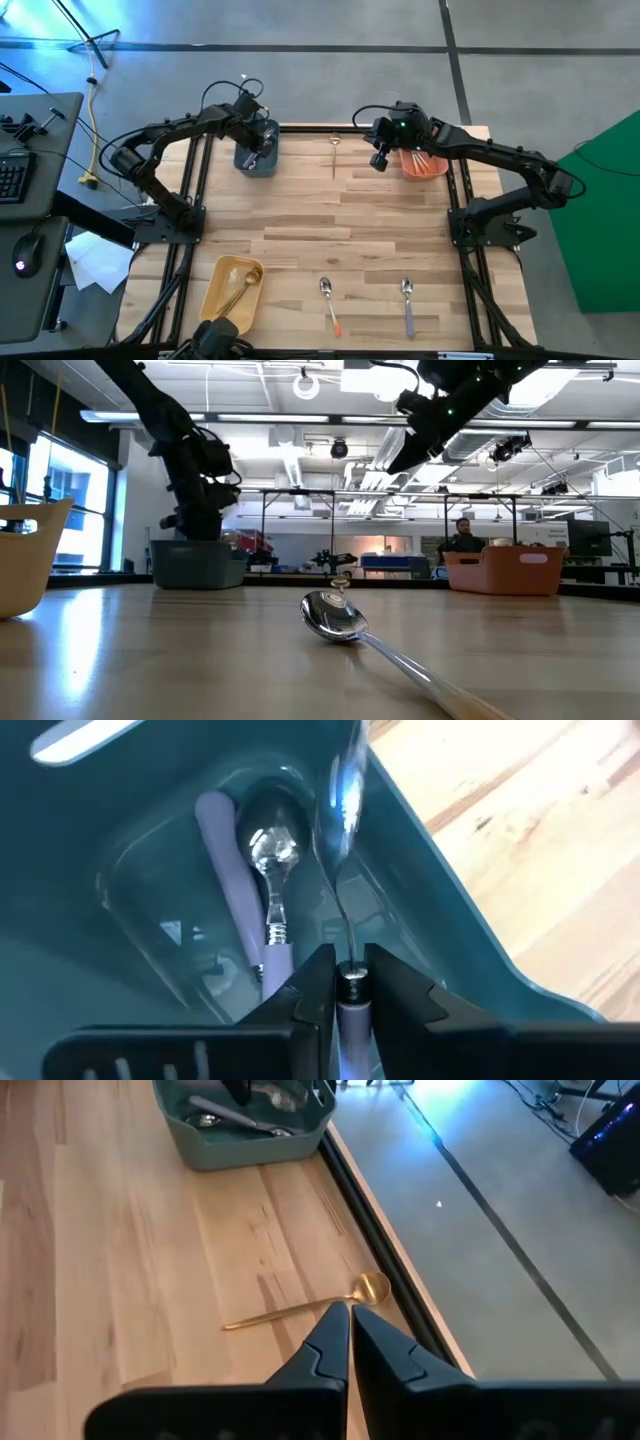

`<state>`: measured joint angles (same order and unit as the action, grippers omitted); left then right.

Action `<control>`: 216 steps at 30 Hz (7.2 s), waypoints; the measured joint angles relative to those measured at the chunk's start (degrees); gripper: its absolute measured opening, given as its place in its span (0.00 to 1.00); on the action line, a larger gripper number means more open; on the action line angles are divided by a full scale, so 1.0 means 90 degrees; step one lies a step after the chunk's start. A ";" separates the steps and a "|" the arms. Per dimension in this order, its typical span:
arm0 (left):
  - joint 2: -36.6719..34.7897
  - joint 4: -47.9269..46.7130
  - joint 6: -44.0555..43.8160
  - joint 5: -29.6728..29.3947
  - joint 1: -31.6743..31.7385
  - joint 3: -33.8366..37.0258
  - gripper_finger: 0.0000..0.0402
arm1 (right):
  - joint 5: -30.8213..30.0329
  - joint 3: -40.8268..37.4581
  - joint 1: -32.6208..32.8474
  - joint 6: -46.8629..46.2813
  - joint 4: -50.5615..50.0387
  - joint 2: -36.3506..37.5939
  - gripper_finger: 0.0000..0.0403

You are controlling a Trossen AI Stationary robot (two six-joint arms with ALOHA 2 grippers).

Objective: Sort silverware by color (type)
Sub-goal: Put the top purple spoon into the blue bin, then put the purple spoon into the blue bin, then put the gold spoon into the yellow bin

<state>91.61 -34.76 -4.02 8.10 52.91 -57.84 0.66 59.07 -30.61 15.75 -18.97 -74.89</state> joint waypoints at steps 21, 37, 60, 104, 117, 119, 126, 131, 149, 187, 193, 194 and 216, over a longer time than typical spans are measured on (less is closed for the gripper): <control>-0.2007 0.1692 0.0407 -0.0596 -0.0767 0.0918 0.34 | -0.1002 0.0002 0.1499 -0.2237 -0.1176 0.0070 0.00; -0.3470 0.6809 -0.0043 0.1173 -0.2272 0.3930 0.29 | -0.1281 0.0002 0.5498 -0.8781 -0.3465 0.0070 0.00; -0.3461 0.7533 0.0032 0.1186 -0.2882 0.4303 0.29 | 0.0635 0.0010 0.7987 -1.4821 -0.2430 -0.2742 0.40; -0.1103 0.9323 -0.0216 0.3191 -0.3321 0.3625 0.47 | -0.2197 0.0007 0.3942 -0.3173 0.3078 -0.1428 0.00; -0.1105 1.0036 -0.0538 0.2913 -0.3996 0.3165 0.52 | -0.0249 0.0007 0.3168 -0.2135 0.4504 -0.1430 0.00; -0.1107 1.0040 -0.0503 0.2729 -0.4007 0.3007 0.50 | -0.0126 0.0007 0.3041 -0.2028 0.4513 -0.1430 0.00; -0.1078 0.9734 -0.0307 0.2571 -0.3744 0.2535 0.42 | 0.0426 0.0007 0.2546 -0.1827 0.4698 -0.1433 0.00; -0.1024 0.9295 -0.0062 0.2612 -0.3527 0.2301 0.37 | 0.0803 0.0007 0.2269 -0.1751 0.4887 -0.1433 0.00; -0.1020 0.9407 0.0021 0.2817 -0.3513 0.2273 0.08 | 0.1331 0.0007 0.2149 -0.1506 0.4916 -0.1435 0.09; 0.0177 -0.1158 -0.0164 -0.0715 -0.0406 -0.1175 0.08 | 0.2216 0.0010 -0.0344 0.1139 0.0763 0.0114 0.00; 0.0760 -0.1147 -0.0403 -0.0440 -0.0321 -0.1175 0.08 | 0.2216 0.0010 -0.0438 0.1128 0.0534 0.0114 0.00; 0.0812 -0.1146 -0.0460 -0.0440 -0.0321 -0.1175 0.08 | 0.2216 0.0010 -0.0455 0.1099 0.0508 0.0114 0.00; 0.0093 0.0317 -0.0429 -0.0890 -0.0643 -0.0416 0.36 | 0.1826 0.0061 -0.0510 -0.1345 0.0910 -0.1414 0.02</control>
<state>92.45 -31.91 -7.88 0.09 47.12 -61.59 17.09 59.61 -35.20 3.64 -10.78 -87.62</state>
